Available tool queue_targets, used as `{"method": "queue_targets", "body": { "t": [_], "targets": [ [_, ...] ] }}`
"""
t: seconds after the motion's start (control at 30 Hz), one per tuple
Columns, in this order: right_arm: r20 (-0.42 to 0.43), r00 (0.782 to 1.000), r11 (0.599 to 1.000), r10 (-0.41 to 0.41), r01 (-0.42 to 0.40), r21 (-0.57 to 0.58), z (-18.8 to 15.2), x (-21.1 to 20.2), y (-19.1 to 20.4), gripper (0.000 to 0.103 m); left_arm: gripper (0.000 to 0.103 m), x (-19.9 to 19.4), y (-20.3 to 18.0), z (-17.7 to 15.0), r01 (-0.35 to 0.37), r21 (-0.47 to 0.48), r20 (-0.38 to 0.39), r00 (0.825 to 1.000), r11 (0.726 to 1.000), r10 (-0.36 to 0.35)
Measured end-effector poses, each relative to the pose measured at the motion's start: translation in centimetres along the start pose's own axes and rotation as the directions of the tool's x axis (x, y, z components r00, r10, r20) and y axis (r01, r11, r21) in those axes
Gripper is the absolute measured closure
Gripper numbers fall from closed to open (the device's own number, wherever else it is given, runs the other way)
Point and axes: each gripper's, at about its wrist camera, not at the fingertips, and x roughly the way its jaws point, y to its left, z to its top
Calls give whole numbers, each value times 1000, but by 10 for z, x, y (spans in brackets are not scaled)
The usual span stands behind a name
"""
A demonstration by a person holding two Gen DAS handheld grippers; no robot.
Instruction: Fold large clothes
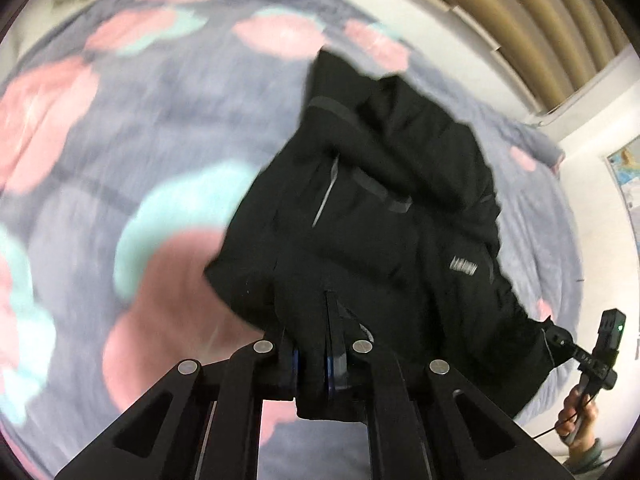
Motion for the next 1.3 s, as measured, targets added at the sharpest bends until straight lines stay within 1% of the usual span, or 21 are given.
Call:
{"method": "queue_targets", "body": {
  "t": [0.07,0.13,0.17,0.27,0.33,0.4,0.47,0.53,0.63,0.73,0.83,0.9,1.0,1.1,1.17,1.2,1.23,1.27,1.3],
  "targets": [
    [40,999,1000,-8,8,-11,25,-4,1,93,94,0,-6,23,6,6,41,999,1000,-6],
    [71,997,1000,-13,13,-2,46,-1,4,93,94,3,-13,44,23,-17,96,995,1000,-21],
    [94,995,1000,-15,14,3,59,0,2,93,93,3,-13,59,35,-37,135,990,999,-30],
    [156,987,1000,-27,25,12,101,7,-3,93,93,9,-15,102,58,-71,213,976,996,-42],
    [196,980,999,-31,27,25,133,15,-4,93,93,20,-23,134,48,-61,246,969,997,-32],
    [226,973,999,-40,35,28,164,25,-4,93,93,39,-35,169,8,-36,264,965,999,2],
    [235,970,998,-66,60,34,193,42,-5,93,93,59,-46,198,-41,-14,268,962,999,43],
    [221,971,995,-91,81,53,217,63,-8,93,93,76,-51,217,-78,-2,269,960,997,76],
    [164,980,991,-112,97,95,249,109,-21,92,92,112,-51,245,-136,-18,235,962,991,136],
    [87,987,984,-138,126,129,266,152,-35,92,91,156,-39,261,-155,-60,176,971,986,164],
    [35,987,978,-158,152,145,270,185,-38,92,90,198,-30,263,-195,-58,102,974,979,200],
    [25,985,977,-173,168,133,269,193,-36,92,90,214,-30,261,-216,-34,84,972,976,218],
    [18,984,977,-178,174,125,270,195,-36,92,89,219,-33,262,-234,1,82,969,972,233],
    [3,989,981,-148,146,130,273,188,-41,91,89,207,-32,264,-205,13,94,975,979,203],
    [10,992,982,-129,127,141,276,177,-43,90,88,186,-29,266,-153,13,110,982,988,151],
    [30,993,983,-111,105,151,276,164,-44,89,87,177,-28,268,-126,16,118,985,992,124],
    [44,995,984,-91,83,161,277,155,-45,88,85,166,-27,269,-84,21,126,989,996,81],
    [51,996,984,-79,70,166,278,149,-45,87,84,151,-25,270,-23,28,135,991,999,19],
    [61,997,983,-55,44,177,277,137,-46,86,82,135,-21,271,53,29,146,988,998,-56]
  ]
}}
